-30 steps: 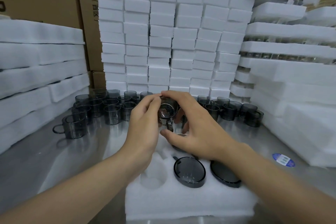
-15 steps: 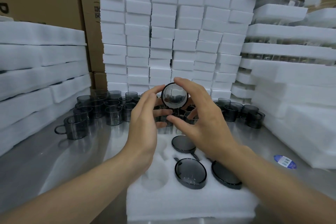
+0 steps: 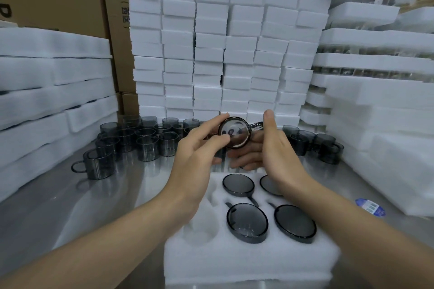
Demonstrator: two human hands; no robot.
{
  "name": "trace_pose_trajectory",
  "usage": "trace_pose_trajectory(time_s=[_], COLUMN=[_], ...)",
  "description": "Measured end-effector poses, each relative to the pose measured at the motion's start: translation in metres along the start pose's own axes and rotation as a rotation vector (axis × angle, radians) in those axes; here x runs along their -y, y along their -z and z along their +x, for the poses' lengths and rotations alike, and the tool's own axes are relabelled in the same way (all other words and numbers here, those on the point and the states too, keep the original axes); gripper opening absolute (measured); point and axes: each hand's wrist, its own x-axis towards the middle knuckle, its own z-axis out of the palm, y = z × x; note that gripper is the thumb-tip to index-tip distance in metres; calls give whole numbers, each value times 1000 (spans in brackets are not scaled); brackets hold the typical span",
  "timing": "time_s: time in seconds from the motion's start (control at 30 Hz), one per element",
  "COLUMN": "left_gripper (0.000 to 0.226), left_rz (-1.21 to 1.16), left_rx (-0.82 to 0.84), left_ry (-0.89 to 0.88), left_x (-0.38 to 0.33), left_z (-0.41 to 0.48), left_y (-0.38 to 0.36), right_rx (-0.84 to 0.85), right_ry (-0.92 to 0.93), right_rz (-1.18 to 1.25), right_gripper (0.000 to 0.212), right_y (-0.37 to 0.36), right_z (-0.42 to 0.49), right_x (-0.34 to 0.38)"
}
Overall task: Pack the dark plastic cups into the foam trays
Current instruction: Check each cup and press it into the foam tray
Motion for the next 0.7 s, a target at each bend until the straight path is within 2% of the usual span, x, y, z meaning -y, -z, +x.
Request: trace_pose_trajectory(time_s=[0.1, 0.23, 0.3, 0.43, 0.47, 0.57, 0.7], left_gripper=[47, 35, 31, 24, 27, 33, 16], left_rz=[7, 39, 31, 12, -5, -33, -67], left_rx=[-1, 13, 12, -39, -52, -64, -49], left_ry=[4, 9, 7, -27, -35, -50, -6], left_x=[0, 3, 2, 4, 5, 7, 6], left_z=[0, 1, 1, 0, 0, 1, 3], left_y=[-1, 0, 0, -1, -2, -2, -2], right_rx=[35, 18, -13, -52, -59, -34, -48], right_ry=[-49, -45, 47, 350, 403, 488, 446], right_rz=[6, 16, 21, -40, -80, -170, -110], right_gripper=[97, 94, 82, 35, 32, 41, 46], right_y=[3, 4, 2, -2, -2, -3, 0], right_z=[3, 4, 2, -9, -11, -14, -13], right_x=[-2, -1, 0, 2, 2, 2, 2])
